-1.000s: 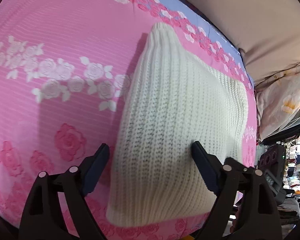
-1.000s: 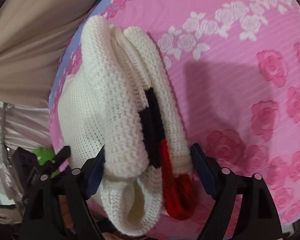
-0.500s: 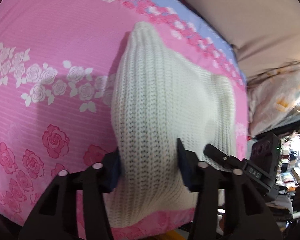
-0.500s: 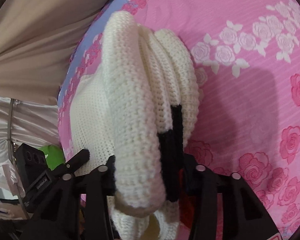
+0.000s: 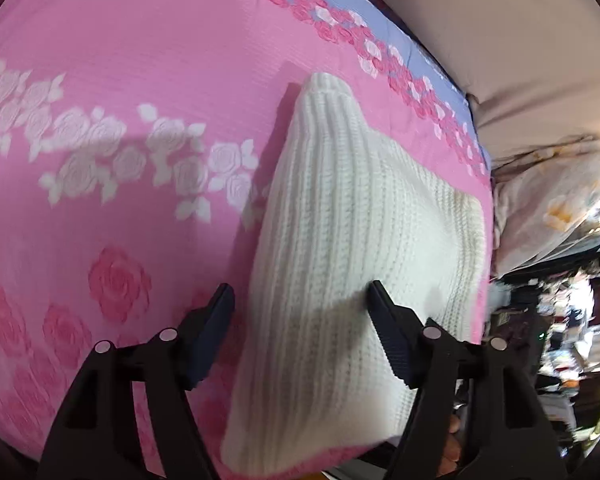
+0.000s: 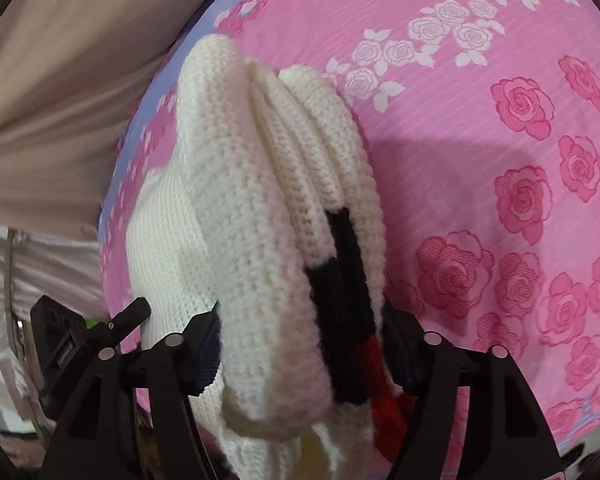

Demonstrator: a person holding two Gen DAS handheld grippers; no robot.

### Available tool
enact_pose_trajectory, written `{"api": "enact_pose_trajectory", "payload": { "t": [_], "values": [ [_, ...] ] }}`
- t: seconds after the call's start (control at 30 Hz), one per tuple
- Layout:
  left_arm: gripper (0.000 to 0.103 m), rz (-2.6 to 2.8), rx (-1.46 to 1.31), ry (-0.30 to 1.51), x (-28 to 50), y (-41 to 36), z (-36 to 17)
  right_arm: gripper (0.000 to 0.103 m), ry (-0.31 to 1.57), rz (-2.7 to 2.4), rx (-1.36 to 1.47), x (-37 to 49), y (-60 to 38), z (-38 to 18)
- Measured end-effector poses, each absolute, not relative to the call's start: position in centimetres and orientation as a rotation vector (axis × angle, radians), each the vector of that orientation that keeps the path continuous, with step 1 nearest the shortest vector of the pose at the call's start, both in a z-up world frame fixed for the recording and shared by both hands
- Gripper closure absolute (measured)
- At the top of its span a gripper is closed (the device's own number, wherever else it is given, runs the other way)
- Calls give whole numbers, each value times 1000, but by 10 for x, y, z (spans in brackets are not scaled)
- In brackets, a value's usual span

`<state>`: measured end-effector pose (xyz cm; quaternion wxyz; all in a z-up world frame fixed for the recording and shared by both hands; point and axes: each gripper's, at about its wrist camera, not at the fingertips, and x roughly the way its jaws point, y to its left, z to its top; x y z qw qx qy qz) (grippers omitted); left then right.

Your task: Fold small clothes

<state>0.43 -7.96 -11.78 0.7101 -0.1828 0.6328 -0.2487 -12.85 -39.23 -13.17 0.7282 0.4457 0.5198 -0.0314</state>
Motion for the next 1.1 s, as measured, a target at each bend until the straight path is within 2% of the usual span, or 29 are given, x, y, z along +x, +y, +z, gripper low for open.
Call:
{"api": "enact_pose_trajectory", "payload": {
  "t": [0.07,0.1,0.17,0.27,0.47,0.67,0.8,0.9,0.97,1.03,1.1],
  "values": [
    [51,-583,-425,1440,4,-85,-121,38,1147,-81,1003,-121,-391,-135],
    [59,-583,-410,1434,3,-89,-117,50,1146,-81,1007,-119,-391,-133],
    [68,-618,-356,1405,1,-97,-102,62,1133,-79,977,-117,-388,-118],
    [73,-717,-368,1335,-7,-100,-67,66,1069,-52,910,-119,-390,-82],
    [74,-893,-351,1066,-8,-103,52,67,887,11,741,-119,-377,27],
    [74,-1015,-361,721,-4,-62,180,67,563,140,601,-124,-364,166],
    [73,-1031,-335,497,0,-16,258,66,388,241,518,-108,-337,240],
    [72,-1006,-320,403,9,17,287,65,300,328,498,-95,-309,278],
    [71,-982,-320,394,21,32,287,65,289,374,515,-76,-295,285],
    [70,-916,-327,456,41,49,266,65,328,389,545,-48,-280,274],
    [61,-837,-322,531,64,60,226,60,405,393,576,-19,-268,245]
  ]
}}
